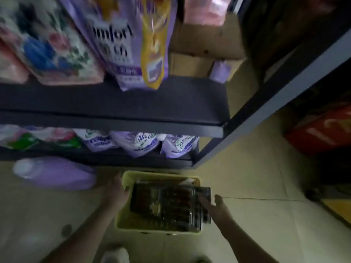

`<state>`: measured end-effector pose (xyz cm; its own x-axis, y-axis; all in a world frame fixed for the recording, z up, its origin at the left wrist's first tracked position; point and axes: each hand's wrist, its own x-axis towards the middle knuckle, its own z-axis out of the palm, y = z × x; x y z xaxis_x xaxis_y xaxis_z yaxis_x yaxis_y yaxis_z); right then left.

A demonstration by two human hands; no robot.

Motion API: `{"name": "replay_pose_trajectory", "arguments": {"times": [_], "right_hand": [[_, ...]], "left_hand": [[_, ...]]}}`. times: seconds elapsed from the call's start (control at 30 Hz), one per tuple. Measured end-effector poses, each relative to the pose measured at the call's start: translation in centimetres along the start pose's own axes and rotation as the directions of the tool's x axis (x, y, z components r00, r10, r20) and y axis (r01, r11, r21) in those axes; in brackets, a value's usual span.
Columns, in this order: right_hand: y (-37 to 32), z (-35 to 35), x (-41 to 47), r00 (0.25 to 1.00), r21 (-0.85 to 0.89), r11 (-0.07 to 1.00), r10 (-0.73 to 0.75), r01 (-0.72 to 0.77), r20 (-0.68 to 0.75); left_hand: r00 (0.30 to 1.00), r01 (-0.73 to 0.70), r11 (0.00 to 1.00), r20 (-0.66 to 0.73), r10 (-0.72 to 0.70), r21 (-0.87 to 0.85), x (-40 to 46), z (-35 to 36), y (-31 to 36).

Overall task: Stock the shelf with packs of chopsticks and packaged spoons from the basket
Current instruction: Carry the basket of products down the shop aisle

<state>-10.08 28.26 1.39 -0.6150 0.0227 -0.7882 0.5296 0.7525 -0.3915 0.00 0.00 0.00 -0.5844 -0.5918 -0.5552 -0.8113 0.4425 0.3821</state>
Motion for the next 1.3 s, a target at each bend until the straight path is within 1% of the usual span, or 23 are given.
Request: {"name": "replay_pose_trajectory", "arguments": {"times": [0.03, 0.07, 0.1, 0.17, 0.23, 0.3, 0.37, 0.47, 0.6, 0.73, 0.83, 0.93, 1.03, 1.1, 1.23, 1.3], "right_hand": [[0.3, 1.1, 1.3, 0.999, 0.085, 0.995, -0.046, 0.045, 0.003], [0.7, 1.9, 2.5, 0.997, 0.151, 0.986, -0.071, 0.070, 0.005], [1.0, 2.5, 3.6, 0.995, 0.187, 0.977, -0.103, 0.103, -0.008], [1.4, 3.0, 5.1, 0.995, 0.248, 0.964, -0.095, 0.096, -0.017], [1.4, 2.9, 5.2, 0.997, 0.291, 0.954, -0.078, 0.069, 0.018], [1.0, 2.5, 4.8, 0.997, 0.309, 0.951, -0.046, 0.024, 0.065], [0.6, 1.7, 3.6, 0.996, 0.318, 0.948, -0.009, -0.021, 0.093], [-0.7, 0.3, -0.3, 0.993, 0.304, 0.953, -0.051, 0.017, 0.105], [-4.6, -3.2, -7.7, 0.992, 0.270, 0.959, -0.104, 0.080, 0.077], [-10.1, -7.2, -17.3, 0.975, 0.194, 0.968, -0.187, 0.162, 0.119], [-14.2, -9.3, -24.4, 0.945, 0.062, 0.958, -0.286, 0.280, 0.159], [-18.6, -9.5, -31.4, 0.906, -0.054, 0.923, -0.361, 0.381, 0.222], [-23.0, -7.2, -37.9, 0.855, -0.101, 0.873, -0.434, 0.477, 0.283], [-25.7, -4.4, -42.0, 0.818, -0.121, 0.836, -0.478, 0.535, 0.320], [-31.4, 3.7, -49.2, 0.772, -0.139, 0.799, -0.496, 0.584, 0.397], [-34.0, 8.5, -52.2, 0.732, -0.135, 0.773, -0.507, 0.619, 0.454]], "left_hand": [[0.999, 0.052, 0.999, -0.012, -0.052, 0.010, 0.8, 1.2, -0.4], [0.993, 0.117, 0.992, -0.009, -0.117, -0.042, 1.3, 2.1, -0.9], [0.985, 0.171, 0.978, 0.040, -0.167, -0.119, 2.1, 3.1, -1.6], [0.970, 0.229, 0.950, 0.135, -0.204, -0.212, 3.1, 4.5, -2.7], [0.968, 0.228, 0.942, 0.160, -0.192, -0.247, 3.7, 5.1, -3.7], [0.978, 0.206, 0.944, 0.095, -0.187, -0.256, 3.7, 4.1, -3.3], [0.981, 0.194, 0.939, 0.073, -0.180, -0.284, 2.6, 2.7, -3.0], [0.989, 0.147, 0.933, 0.075, -0.129, -0.328, -1.1, -0.2, -2.6], [0.980, 0.166, 0.915, -0.041, -0.195, -0.369, -8.1, -6.4, -1.3], [0.955, 0.178, 0.896, -0.146, -0.256, -0.408, -16.9, -14.7, -0.5], [0.937, 0.180, 0.886, -0.200, -0.287, -0.427, -24.8, -21.6, -0.5], [0.917, 0.159, 0.894, -0.272, -0.291, -0.419, -32.4, -27.9, -1.5], [0.873, 0.172, 0.857, -0.328, -0.362, -0.486, -38.3, -32.9, -4.2], [0.825, 0.210, 0.838, -0.369, -0.428, -0.504, -40.8, -35.8, -7.0], [0.759, 0.212, 0.796, -0.418, -0.500, -0.567, -43.4, -41.8, -14.5], [0.730, 0.212, 0.779, -0.434, -0.528, -0.590, -44.2, -45.1, -18.8]]}}
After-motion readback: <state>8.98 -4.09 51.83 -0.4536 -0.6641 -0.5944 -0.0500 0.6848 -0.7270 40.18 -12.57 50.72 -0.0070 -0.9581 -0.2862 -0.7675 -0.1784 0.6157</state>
